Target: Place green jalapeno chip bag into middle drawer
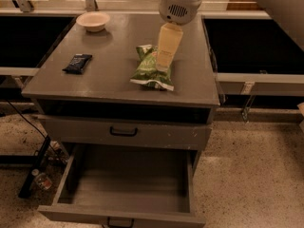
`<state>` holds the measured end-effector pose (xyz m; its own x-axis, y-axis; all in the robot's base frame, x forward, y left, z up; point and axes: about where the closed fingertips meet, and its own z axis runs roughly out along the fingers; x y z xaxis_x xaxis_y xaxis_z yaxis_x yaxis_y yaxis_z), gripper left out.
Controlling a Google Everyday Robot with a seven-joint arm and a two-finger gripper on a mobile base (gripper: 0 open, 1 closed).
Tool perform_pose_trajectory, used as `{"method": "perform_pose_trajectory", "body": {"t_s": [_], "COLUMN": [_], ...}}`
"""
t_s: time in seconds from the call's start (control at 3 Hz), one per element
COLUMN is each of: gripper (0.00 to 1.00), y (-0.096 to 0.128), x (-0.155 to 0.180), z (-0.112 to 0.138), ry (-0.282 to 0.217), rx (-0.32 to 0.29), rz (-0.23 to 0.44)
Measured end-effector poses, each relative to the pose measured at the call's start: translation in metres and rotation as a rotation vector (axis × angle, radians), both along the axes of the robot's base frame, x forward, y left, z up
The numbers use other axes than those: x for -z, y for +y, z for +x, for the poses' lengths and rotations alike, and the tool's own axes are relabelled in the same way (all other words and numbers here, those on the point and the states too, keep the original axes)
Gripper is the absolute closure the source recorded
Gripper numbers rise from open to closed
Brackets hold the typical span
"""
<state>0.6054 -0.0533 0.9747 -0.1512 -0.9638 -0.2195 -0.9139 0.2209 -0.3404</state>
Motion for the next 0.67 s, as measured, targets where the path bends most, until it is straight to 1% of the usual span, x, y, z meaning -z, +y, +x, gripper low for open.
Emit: {"method": "perform_pose_trajectory", "body": {"t_s": [0.33,0.67], "gripper": [0.0,0.0], "y": [0.008,0.023], "x": [0.004,0.012], "z": [0.009,0.021], "ry": [0.01,0.028], "rx": [-0.031,-0.079], "rz": [0.016,0.03]}}
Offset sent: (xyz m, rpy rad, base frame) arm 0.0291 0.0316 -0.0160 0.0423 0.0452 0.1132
